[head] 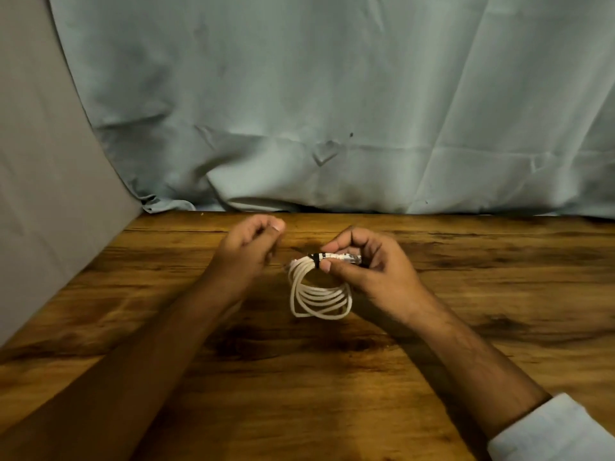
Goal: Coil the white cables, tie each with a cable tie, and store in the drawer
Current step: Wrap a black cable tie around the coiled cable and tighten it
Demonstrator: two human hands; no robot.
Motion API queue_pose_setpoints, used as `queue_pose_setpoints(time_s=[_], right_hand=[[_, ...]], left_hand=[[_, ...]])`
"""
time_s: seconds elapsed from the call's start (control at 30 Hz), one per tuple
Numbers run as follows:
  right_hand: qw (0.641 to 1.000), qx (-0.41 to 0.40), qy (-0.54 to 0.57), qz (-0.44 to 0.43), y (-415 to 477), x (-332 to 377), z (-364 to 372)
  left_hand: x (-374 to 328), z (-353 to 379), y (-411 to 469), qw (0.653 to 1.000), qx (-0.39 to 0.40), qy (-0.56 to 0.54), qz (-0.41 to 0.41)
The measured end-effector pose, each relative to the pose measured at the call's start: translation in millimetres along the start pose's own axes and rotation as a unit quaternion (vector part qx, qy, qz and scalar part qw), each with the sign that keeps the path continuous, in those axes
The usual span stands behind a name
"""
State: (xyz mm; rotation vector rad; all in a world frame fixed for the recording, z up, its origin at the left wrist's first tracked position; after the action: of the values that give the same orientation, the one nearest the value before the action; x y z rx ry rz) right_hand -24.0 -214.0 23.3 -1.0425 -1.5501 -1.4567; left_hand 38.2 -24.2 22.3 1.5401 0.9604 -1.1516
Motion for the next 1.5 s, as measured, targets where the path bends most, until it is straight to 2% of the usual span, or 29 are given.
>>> queue_pose_setpoints(time_s=[0.07,0.23,0.37,0.57,0.63,0.8,0.87,0.97,1.1,1.17,1.23,1.37,1.5], right_hand=[[1.0,-0.003,0.005,0.004,-0.6,-0.2,0.5],[0.999,-0.027,0.025,0.0,-1.2,-2.1,-1.5],[0.999,-0.034,0.017,-0.009,-2.2,-3.3,-0.2],[0.999,-0.042,0.025,-0.021,-2.2,-7.0,5.1],[0.999,-0.039,0.029,-0.012,-2.4,-8.3,5.3],[0.999,-0.017,0.029,0.017,-3.3,-9.1,6.8],[0.999,-0.01,0.028,0.013,-2.6,-8.2,7.0],[0.999,-0.006,0.038,0.006,-1.2,-7.8,9.0],[1.0,0.003,0.004,-0.004,-1.4,-7.4,8.2],[1.0,0.003,0.018,-0.002,-2.3,-8.6,6.4],[1.0,-0.007,0.029,0.0,-2.9,-10.2,4.6],[0.999,-0.03,-0.023,-0.012,-2.5,-10.9,-0.6],[0.998,-0.037,-0.044,-0.004,-2.5,-10.5,0.0]], left_hand=[[0.3,-7.2,3.2,1.0,-0.009,-0.003,-0.002],[-3.0,12.1,-9.8,0.998,0.058,0.015,0.002],[-4.8,17.4,-13.2,0.999,0.022,0.031,0.017],[3.0,19.9,-12.5,0.993,0.02,-0.092,-0.069],[4.2,20.0,-12.1,0.993,0.016,-0.093,-0.073],[-8.0,14.1,-12.2,0.995,-0.001,0.072,0.072],[-8.0,12.5,-12.6,0.991,-0.012,0.105,0.086],[-5.3,12.7,-10.1,0.991,-0.023,0.114,0.062],[0.8,15.7,-10.2,0.998,-0.006,0.017,-0.055],[3.8,16.7,-11.7,0.996,0.011,-0.016,-0.086],[3.3,17.9,-12.9,0.995,0.025,-0.038,-0.083],[0.1,19.0,-14.4,0.996,0.055,-0.026,-0.071],[-0.7,18.3,-14.2,0.997,0.037,-0.011,-0.061]])
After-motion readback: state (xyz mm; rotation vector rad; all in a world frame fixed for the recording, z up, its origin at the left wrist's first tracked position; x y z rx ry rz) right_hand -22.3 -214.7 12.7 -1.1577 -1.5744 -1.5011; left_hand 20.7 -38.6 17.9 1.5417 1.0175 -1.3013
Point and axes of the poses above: each hand's wrist, its own y-axis towards the middle knuckle, its own z-axis out of the palm, x = y × z, the point moved 4 cm from there along y, towards the middle knuckle, and after that the axes turned 4 degrees about y, right-handed, at the moved point
